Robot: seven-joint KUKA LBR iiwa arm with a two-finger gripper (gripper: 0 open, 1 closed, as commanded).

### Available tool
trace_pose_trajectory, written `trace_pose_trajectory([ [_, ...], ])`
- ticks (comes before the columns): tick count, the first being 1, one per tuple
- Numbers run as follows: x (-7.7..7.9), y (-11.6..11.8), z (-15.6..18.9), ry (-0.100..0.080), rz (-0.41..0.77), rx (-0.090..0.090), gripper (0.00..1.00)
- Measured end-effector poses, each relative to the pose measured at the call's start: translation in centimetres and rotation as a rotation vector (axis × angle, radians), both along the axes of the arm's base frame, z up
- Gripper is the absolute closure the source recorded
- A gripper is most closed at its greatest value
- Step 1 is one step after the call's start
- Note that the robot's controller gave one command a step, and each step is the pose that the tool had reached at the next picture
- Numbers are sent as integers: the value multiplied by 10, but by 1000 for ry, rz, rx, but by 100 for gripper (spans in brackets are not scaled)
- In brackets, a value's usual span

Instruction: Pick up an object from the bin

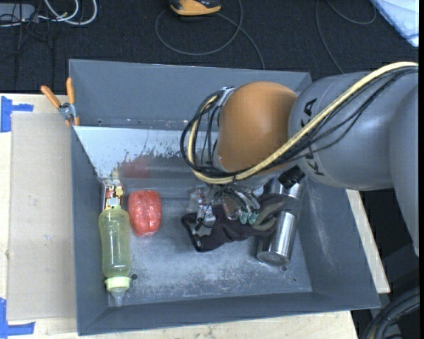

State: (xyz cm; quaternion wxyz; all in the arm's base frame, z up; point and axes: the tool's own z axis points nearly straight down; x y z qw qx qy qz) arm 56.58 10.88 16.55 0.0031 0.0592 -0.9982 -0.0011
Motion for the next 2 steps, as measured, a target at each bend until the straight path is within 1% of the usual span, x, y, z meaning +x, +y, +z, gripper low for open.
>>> trace_pose_trajectory([
  [1, 0, 0, 0, 0, -1, 0, 100],
  [2, -7, 3, 49, 7, -2, -2, 100],
])
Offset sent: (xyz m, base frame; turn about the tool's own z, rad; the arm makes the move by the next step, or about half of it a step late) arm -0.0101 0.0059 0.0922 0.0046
